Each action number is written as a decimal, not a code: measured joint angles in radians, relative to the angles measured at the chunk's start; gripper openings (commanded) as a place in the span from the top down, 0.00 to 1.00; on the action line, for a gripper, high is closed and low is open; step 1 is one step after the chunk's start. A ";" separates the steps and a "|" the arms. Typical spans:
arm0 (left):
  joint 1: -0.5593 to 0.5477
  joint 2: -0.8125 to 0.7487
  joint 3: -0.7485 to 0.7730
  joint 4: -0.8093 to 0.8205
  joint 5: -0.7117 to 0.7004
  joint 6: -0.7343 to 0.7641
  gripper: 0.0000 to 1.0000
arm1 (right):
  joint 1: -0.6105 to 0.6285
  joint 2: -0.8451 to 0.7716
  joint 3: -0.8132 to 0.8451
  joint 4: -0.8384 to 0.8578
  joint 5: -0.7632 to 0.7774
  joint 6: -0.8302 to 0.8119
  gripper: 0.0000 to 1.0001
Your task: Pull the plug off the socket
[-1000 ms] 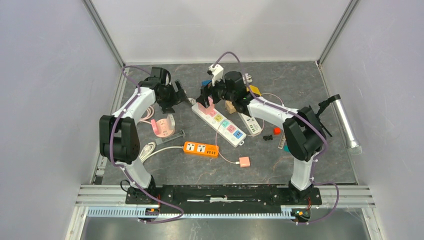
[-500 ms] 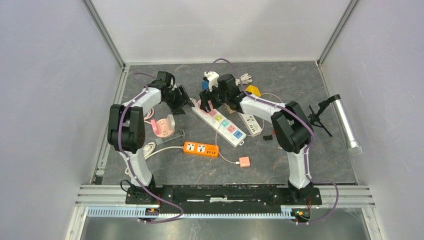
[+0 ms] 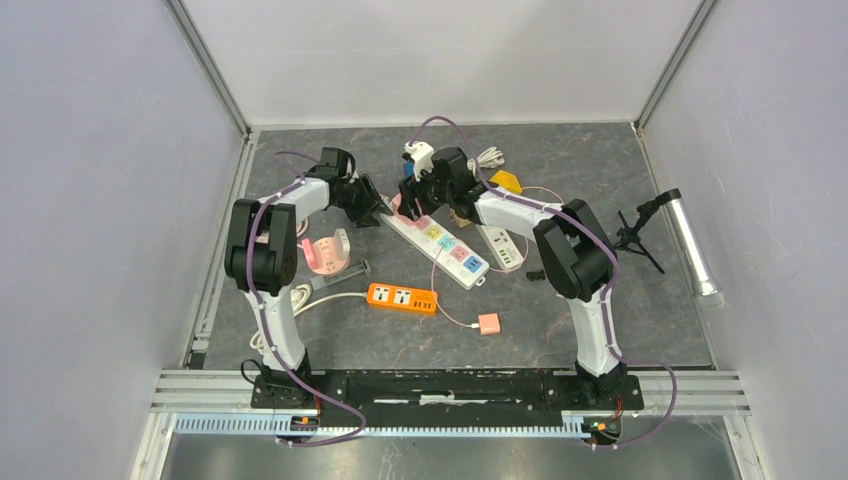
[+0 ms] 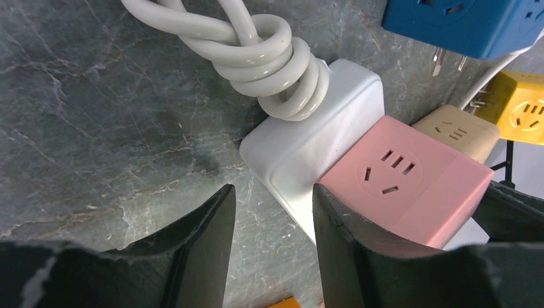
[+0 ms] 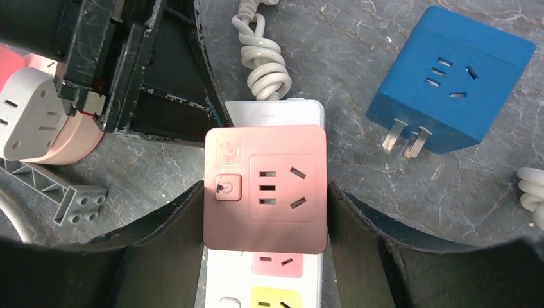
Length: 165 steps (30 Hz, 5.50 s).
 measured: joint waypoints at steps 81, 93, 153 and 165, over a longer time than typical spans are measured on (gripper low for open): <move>-0.040 0.026 0.052 -0.040 -0.066 -0.016 0.76 | 0.023 0.027 0.033 0.014 0.048 -0.063 1.00; -0.051 0.039 0.071 -0.055 -0.062 -0.016 0.76 | -0.043 0.040 0.049 -0.003 -0.058 0.141 1.00; -0.045 0.089 0.093 -0.069 0.011 -0.015 0.50 | -0.047 -0.008 -0.049 0.093 -0.038 0.216 1.00; -0.035 0.098 0.106 -0.055 0.038 -0.019 0.68 | -0.061 0.013 -0.049 0.163 -0.073 0.295 1.00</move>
